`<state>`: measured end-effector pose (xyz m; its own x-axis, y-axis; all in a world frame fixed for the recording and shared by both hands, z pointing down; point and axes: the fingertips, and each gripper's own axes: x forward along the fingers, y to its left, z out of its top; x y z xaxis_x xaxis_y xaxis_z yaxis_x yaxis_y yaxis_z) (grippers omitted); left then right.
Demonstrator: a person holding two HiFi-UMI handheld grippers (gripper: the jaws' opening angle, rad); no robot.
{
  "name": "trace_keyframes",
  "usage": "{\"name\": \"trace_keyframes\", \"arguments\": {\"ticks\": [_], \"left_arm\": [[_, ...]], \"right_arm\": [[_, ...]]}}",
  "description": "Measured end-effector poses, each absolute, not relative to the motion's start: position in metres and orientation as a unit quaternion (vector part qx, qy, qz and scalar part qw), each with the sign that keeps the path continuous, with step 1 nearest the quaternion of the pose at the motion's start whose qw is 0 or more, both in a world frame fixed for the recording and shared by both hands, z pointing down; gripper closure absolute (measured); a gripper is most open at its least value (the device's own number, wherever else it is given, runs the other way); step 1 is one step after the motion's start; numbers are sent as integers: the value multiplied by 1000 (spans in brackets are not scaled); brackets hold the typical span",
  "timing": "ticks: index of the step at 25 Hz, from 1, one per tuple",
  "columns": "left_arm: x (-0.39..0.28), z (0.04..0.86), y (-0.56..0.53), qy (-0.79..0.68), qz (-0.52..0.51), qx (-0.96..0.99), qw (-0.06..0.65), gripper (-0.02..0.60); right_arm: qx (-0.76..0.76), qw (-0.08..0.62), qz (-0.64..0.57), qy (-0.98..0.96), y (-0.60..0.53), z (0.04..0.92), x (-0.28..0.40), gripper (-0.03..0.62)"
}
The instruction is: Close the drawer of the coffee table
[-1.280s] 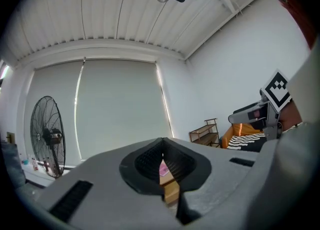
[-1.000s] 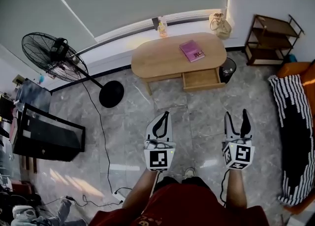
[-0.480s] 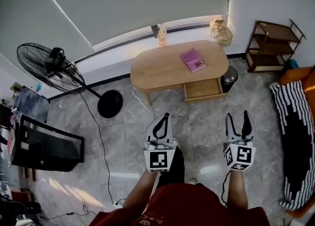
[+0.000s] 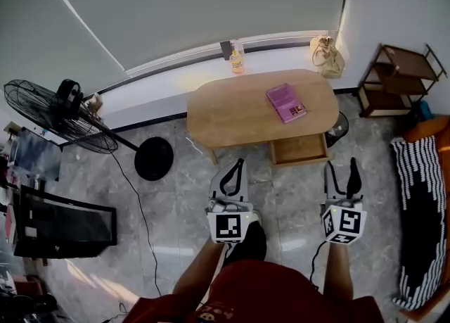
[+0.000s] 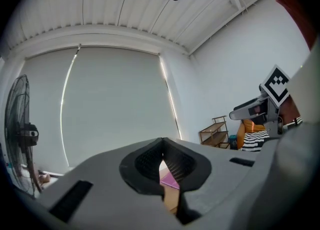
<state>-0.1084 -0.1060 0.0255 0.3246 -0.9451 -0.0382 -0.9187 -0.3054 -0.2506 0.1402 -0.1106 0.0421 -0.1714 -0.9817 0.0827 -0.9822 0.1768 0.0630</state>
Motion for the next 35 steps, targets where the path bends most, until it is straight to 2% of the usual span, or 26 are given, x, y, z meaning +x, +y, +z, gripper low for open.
{"name": "trace_keyframes", "arguments": {"ticks": [10, 18, 24, 28, 35], "left_arm": [[-143, 23, -219, 564, -52, -817, 113, 574], [-135, 18, -276, 544, -39, -831, 106, 574], [-108, 21, -287, 539, -32, -837, 91, 574], [-81, 18, -279, 537, -43, -835, 111, 574], [-39, 13, -262, 550, -41, -829, 90, 574]], "right_arm": [[646, 62, 11, -761, -215, 41, 95, 330], [661, 65, 6, -747, -260, 33, 96, 330], [667, 64, 5, -742, -263, 33, 120, 330], [666, 55, 2, -744, -259, 32, 149, 330], [658, 48, -11, -751, -250, 23, 194, 330]]}}
